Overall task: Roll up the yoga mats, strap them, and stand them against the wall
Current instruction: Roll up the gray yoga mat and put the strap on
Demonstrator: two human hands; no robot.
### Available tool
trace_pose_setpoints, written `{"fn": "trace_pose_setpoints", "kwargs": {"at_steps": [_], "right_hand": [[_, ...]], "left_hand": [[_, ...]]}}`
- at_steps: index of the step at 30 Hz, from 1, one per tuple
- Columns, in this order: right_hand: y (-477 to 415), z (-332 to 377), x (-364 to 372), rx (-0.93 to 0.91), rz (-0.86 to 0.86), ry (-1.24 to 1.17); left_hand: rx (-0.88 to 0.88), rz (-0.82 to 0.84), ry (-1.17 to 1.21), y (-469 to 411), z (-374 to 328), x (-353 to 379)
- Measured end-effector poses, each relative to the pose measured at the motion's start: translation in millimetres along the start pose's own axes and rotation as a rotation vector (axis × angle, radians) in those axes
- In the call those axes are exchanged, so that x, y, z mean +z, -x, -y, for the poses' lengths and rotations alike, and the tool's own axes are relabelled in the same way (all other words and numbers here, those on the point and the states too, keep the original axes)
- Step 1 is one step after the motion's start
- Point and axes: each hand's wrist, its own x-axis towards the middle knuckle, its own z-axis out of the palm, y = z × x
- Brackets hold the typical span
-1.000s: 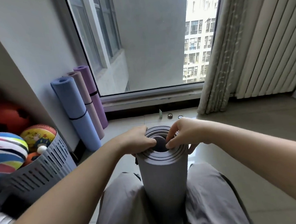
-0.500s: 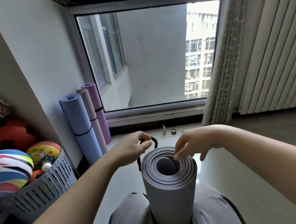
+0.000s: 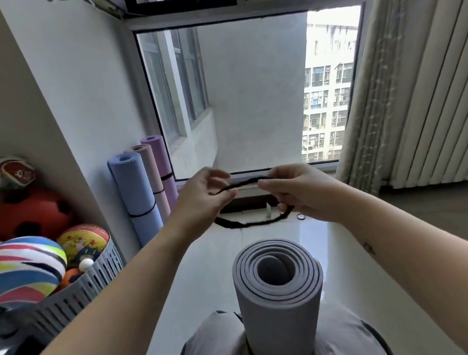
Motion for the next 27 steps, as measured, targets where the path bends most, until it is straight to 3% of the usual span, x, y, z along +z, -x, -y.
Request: {"fn": "trace_pose_setpoints", "kwargs": {"at_steps": [2, 5, 7, 10, 12, 15, 17, 19, 21, 23, 25, 27], "right_hand": [[4, -2, -5, 0.041, -0.042, 0.002], [9, -9, -8, 0.082, -0.079, -0.121], [9, -14, -5, 0.115, -0.094, -0.283], [8, -22, 1, 0.173, -0.091, -0.56], [10, -27, 5, 0.18, -0.035, -0.681], [17, -32, 6, 0.156, 0.041, -0.602], [20, -33, 4, 0.124, 0.035, -0.483], [19, -30, 1, 0.08, -0.034, -0.338], [15, -25, 2, 0.027, -0.12, -0.212], [12, -19, 5, -0.001, -0.171, -0.125], [10, -17, 8, 0.007, -0.186, -0.165], [11, -19, 7, 0.045, -0.195, -0.311]], "left_hand": [[-0.065, -0.075, 0.039, 4, 8, -1], [-0.273, -0.076, 0.451, 10, 10, 5], [-0.419, 0.001, 0.839, 14, 3, 9], [-0.499, 0.095, 1.311, 19, -11, 15], [-0.509, 0.187, 1.472, 21, -17, 18], [-0.519, 0.427, 1.586, 20, -8, 15], [-0.532, 0.555, 1.558, 23, -3, 7], [-0.563, 0.524, 1.338, 29, -3, 3], [-0.555, 0.371, 0.951, 33, -3, 6], [-0.431, 0.145, 0.613, 31, -1, 14], [-0.314, -0.04, 0.466, 29, -2, 17], [-0.306, -0.114, 0.458, 28, -2, 14]]}}
